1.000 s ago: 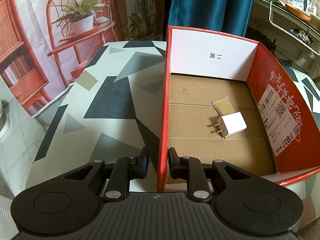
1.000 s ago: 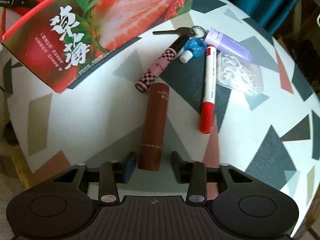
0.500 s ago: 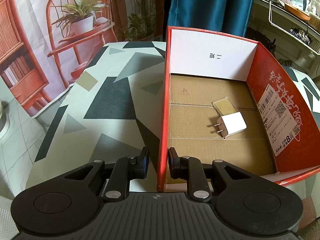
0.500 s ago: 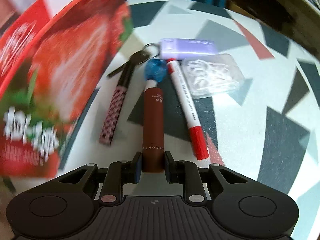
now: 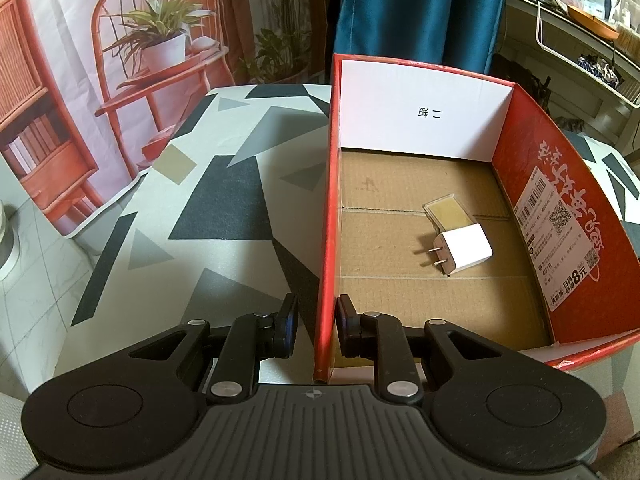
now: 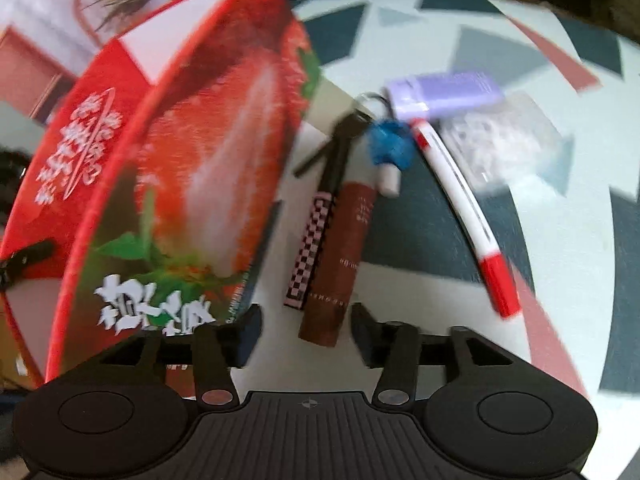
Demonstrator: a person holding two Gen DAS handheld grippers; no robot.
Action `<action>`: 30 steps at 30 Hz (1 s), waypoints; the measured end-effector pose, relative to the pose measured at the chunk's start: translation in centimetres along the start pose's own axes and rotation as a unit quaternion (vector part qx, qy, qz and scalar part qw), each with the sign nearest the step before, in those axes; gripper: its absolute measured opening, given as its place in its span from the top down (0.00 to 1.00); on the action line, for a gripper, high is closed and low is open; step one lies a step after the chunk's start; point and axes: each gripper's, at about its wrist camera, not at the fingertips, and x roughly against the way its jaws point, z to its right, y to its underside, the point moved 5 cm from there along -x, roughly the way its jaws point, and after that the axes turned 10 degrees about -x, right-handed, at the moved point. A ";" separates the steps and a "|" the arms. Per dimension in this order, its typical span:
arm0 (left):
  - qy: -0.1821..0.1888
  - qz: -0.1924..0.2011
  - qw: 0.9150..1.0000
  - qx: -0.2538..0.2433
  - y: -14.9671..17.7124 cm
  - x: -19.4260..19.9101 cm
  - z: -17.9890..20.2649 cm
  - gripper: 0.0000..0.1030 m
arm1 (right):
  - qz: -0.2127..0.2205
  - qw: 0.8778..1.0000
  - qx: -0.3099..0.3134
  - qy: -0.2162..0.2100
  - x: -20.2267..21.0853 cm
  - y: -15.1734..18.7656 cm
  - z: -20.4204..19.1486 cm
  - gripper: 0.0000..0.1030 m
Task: Organize rigid objects
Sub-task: 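Roll the right gripper and grasp the brown tube across its middle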
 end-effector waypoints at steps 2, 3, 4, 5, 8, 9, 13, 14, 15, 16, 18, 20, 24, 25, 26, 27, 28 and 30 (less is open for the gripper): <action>0.000 0.000 1.000 0.000 0.0 0.0 0.0 0.78 | 0.013 0.996 0.086 0.029 0.7 -0.3 -1.0 0.17; 0.000 0.000 1.000 -0.001 0.0 0.0 0.0 0.78 | 0.022 0.990 0.136 0.044 0.8 -0.4 -1.7 0.06; -0.001 -0.001 1.000 -0.001 0.0 0.0 0.1 0.78 | 0.031 0.977 0.203 0.056 1.1 -0.2 -2.4 0.02; -0.001 -0.001 1.000 -0.001 0.0 0.0 0.1 0.78 | 0.041 0.962 0.262 0.062 1.3 0.1 -2.9 0.01; -0.003 -0.001 1.000 0.001 0.0 0.0 0.1 0.78 | 0.040 0.925 0.370 0.082 1.3 0.6 -3.7 0.01; -0.004 -0.001 1.000 0.001 0.0 0.0 0.1 0.78 | 0.033 0.917 0.387 0.086 1.0 0.5 -3.9 0.01; -0.005 -0.004 1.000 0.002 -0.1 0.0 0.1 0.78 | 0.017 0.896 0.437 0.078 0.0 0.3 -4.2 0.01; -0.005 -0.004 1.000 0.001 -0.1 0.0 0.2 0.78 | 0.005 0.888 0.453 0.076 -0.5 0.4 -4.2 0.01; -0.006 -0.005 1.000 0.000 -0.1 0.0 0.2 0.78 | -0.009 0.881 0.467 0.075 -0.9 0.6 -3.9 0.01; -0.006 -0.005 1.000 -0.001 -0.1 0.0 0.2 0.78 | -0.028 0.871 0.485 0.076 -1.2 1.0 -3.8 0.02; -0.005 -0.006 1.000 0.000 -0.1 0.1 0.1 0.78 | -0.057 0.855 0.509 0.077 -1.3 1.9 -3.6 0.03; -0.004 -0.006 1.000 0.003 0.0 0.1 0.1 0.78 | -0.066 0.844 0.528 0.072 -1.0 2.3 -3.9 0.02; -0.007 -0.008 1.000 0.000 -0.1 0.1 0.1 0.78 | -0.094 0.807 0.575 0.099 -1.1 3.0 -3.6 0.01; -0.008 -0.008 1.000 -0.003 -0.1 0.1 0.2 0.77 | -0.103 0.798 0.585 0.105 -1.3 3.2 -3.3 0.01; -0.009 -0.008 1.000 -0.004 0.0 0.1 0.2 0.77 | -0.110 0.793 0.590 0.107 -1.5 3.3 -3.1 0.01; -0.008 -0.007 1.000 -0.002 0.0 0.1 0.2 0.77 | -0.114 0.793 0.589 0.108 -1.6 3.2 -3.0 0.01; -0.007 -0.007 1.000 0.000 0.1 0.1 0.1 0.77 | -0.115 0.797 0.583 0.106 -1.7 2.9 -2.9 0.01; -0.006 -0.007 1.000 0.003 0.1 0.2 0.0 0.77 | -0.112 0.806 0.573 0.098 -1.8 2.5 -2.9 0.01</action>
